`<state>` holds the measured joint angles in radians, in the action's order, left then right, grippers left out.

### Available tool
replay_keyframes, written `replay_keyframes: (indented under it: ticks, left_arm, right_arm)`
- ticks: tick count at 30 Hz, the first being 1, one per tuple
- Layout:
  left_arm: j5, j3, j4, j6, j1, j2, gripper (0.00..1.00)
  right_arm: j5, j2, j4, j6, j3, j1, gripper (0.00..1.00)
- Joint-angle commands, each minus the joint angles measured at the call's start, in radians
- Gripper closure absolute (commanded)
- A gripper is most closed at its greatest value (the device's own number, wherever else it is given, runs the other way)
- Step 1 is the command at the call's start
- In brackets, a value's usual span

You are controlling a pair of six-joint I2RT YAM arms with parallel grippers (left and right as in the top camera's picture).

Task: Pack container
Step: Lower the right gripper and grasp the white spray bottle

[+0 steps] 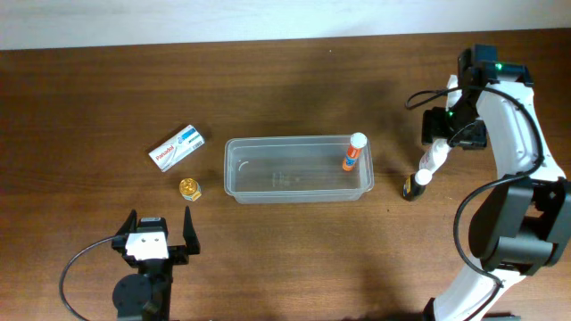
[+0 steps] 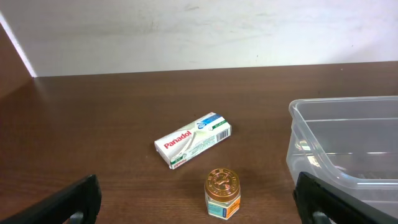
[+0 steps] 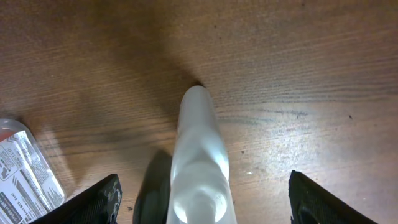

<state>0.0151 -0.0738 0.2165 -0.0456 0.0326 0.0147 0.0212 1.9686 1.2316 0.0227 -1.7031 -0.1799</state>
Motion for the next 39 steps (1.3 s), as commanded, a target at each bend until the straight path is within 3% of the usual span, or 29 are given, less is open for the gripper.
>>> replay_keyframes:
  ticks: [1, 20, 32, 39]
  left_arm:
    - [0.007, 0.009, -0.004, -0.016, 0.005, -0.007, 0.01]
    - [0.006, 0.009, -0.004, -0.016, 0.005, -0.007, 0.01]
    - [0.007, 0.009, -0.004, -0.016, 0.005, -0.007, 0.0]
    - [0.007, 0.009, -0.004, -0.016, 0.005, -0.007, 0.0]
  right_arm:
    - [-0.017, 0.019, -0.002, -0.035, 0.006, -0.005, 0.22]
    - [-0.017, 0.019, -0.067, -0.034, 0.097, -0.005, 0.3]
    - [-0.017, 0.019, -0.073, -0.034, 0.097, -0.005, 0.53]
    - [-0.017, 0.019, -0.073, -0.034, 0.097, -0.005, 0.59]
